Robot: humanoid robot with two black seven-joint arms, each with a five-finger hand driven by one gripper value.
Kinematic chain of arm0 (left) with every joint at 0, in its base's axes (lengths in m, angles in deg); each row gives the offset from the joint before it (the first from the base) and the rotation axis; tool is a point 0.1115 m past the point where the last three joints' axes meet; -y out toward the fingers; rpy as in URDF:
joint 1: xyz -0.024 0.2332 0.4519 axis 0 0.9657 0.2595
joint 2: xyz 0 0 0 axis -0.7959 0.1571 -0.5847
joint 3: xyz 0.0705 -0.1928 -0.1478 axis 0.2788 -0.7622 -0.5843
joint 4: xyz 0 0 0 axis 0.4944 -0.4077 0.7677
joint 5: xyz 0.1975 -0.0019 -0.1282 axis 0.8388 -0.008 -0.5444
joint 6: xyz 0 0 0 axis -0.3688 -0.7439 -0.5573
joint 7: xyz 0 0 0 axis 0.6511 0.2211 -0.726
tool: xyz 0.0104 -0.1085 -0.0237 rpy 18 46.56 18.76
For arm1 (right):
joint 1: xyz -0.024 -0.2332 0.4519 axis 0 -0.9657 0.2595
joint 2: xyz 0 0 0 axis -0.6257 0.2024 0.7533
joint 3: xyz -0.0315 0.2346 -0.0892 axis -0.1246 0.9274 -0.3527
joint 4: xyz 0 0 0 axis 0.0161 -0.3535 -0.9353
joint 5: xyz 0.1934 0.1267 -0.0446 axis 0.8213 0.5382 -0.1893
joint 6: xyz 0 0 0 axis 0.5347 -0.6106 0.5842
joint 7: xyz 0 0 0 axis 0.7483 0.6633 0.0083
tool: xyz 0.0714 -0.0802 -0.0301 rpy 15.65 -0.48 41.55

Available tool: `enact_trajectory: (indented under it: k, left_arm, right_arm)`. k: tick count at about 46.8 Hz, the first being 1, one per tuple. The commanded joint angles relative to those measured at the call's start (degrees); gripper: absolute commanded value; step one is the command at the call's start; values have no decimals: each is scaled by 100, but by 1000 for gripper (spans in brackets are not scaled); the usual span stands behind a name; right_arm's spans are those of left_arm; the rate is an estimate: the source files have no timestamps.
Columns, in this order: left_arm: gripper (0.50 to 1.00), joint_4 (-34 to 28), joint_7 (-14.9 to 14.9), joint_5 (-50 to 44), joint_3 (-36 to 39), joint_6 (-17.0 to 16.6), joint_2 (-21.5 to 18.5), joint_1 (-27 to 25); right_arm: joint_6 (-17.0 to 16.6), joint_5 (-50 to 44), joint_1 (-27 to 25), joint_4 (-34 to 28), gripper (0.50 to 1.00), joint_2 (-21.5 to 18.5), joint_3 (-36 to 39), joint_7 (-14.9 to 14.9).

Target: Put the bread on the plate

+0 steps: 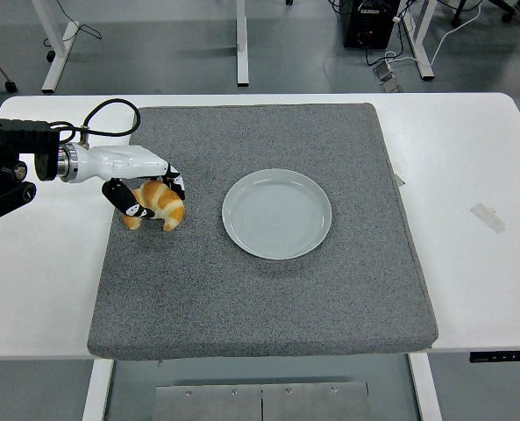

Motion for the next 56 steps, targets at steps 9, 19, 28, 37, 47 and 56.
enact_trajectory:
  k: [9, 19, 28, 37, 47, 56]
  left_arm:
    - [581, -93, 0, -209, 7, 17, -57, -397]
    - [587, -155, 0, -359, 16, 70, -215, -757]
    - [587, -155, 0, -534, 24, 193, -215, -1144]
    - [589, -146, 0, -614, 7, 263, -136, -1364]
    - [587, -137, 0, -702, 16, 237, 233, -1470]
    - [589, -93, 0, -702, 24, 193, 593, -1470]
  right_arm:
    - [-3, 0, 0, 0, 1000, 0, 0, 1]
    - [6, 0, 0, 0, 1000, 0, 0, 1]
    - [6, 0, 0, 0, 1000, 0, 0, 1]
    - [-3, 0, 0, 0, 1000, 0, 0, 1]
    - [6, 0, 0, 0, 1000, 0, 0, 1]
    - [6, 0, 0, 0, 1000, 0, 0, 1]
